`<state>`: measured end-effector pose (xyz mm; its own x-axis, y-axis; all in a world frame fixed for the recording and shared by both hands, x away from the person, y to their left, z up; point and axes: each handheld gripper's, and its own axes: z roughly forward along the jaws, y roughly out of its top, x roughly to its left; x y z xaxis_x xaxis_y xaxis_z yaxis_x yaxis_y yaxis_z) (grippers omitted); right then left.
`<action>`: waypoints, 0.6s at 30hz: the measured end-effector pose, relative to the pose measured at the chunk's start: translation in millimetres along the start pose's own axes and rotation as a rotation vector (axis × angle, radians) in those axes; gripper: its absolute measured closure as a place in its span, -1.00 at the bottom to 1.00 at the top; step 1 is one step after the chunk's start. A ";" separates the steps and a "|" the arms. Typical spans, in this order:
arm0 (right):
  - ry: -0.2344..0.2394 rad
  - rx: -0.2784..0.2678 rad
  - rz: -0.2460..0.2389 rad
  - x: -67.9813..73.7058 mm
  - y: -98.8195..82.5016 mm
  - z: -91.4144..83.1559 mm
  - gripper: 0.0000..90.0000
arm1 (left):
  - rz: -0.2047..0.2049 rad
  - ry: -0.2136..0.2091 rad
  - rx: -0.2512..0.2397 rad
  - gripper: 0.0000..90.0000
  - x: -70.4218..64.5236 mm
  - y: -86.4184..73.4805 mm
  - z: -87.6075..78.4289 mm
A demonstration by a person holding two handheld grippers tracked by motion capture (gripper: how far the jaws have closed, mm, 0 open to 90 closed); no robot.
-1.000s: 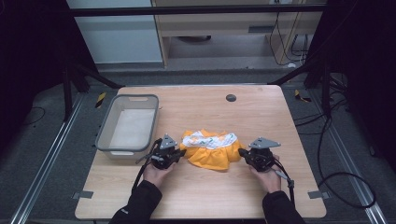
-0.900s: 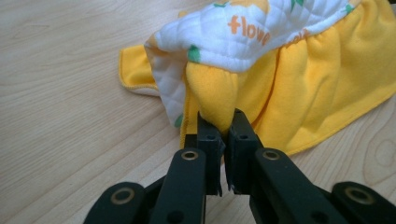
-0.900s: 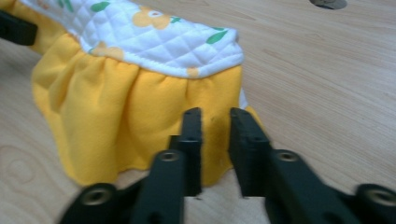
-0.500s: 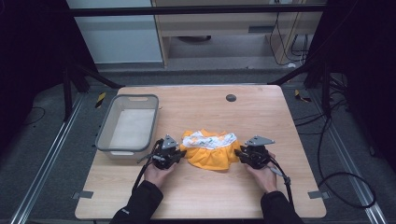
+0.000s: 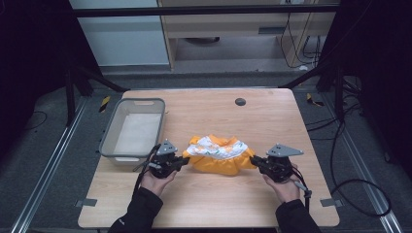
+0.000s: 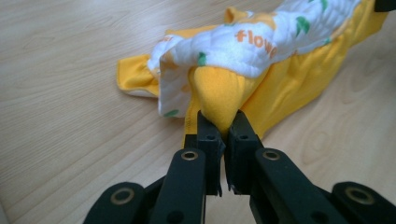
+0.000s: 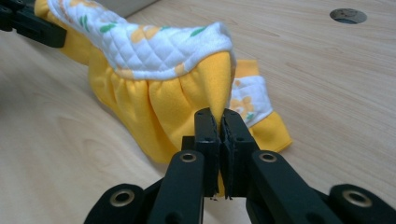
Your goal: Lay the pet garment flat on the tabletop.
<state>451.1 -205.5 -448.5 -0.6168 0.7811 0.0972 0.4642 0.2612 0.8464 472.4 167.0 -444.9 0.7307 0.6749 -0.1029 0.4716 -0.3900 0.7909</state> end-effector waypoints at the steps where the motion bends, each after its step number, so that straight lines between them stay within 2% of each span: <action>1: 0.000 0.000 0.000 0.0 0.0 0.0 0.92 | 0.000 0.000 0.000 0.90 0.0 0.0 0.0; 2: 0.031 -0.014 0.008 4.4 -0.4 -10.3 0.92 | 0.013 -0.010 0.002 0.90 -6.9 -1.9 -10.1; 6: 0.084 -0.011 0.014 16.2 -5.7 -29.9 0.92 | 0.012 -0.049 0.016 0.90 -18.6 -12.2 -27.4; 9: 0.127 0.015 0.021 25.6 -15.8 -36.2 0.92 | -0.006 -0.053 0.040 0.89 -22.4 -22.9 -31.4; 11: 0.138 0.051 0.031 29.7 -24.4 -34.6 0.91 | -0.025 -0.052 0.068 0.88 -23.7 -31.2 -28.4; 13: 0.127 0.091 0.027 30.6 -33.1 -29.6 0.91 | -0.037 -0.050 0.093 0.83 -24.1 -37.8 -23.8; 18: 0.045 0.193 0.003 27.9 -46.5 -13.0 0.85 | -0.032 -0.035 0.158 0.59 -28.2 -51.3 -9.1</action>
<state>404.1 -203.3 -478.3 -0.6412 0.7569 0.1263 0.5765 0.3665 0.7303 423.1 173.6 -477.1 0.7292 0.6677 -0.1500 0.5650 -0.4638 0.6824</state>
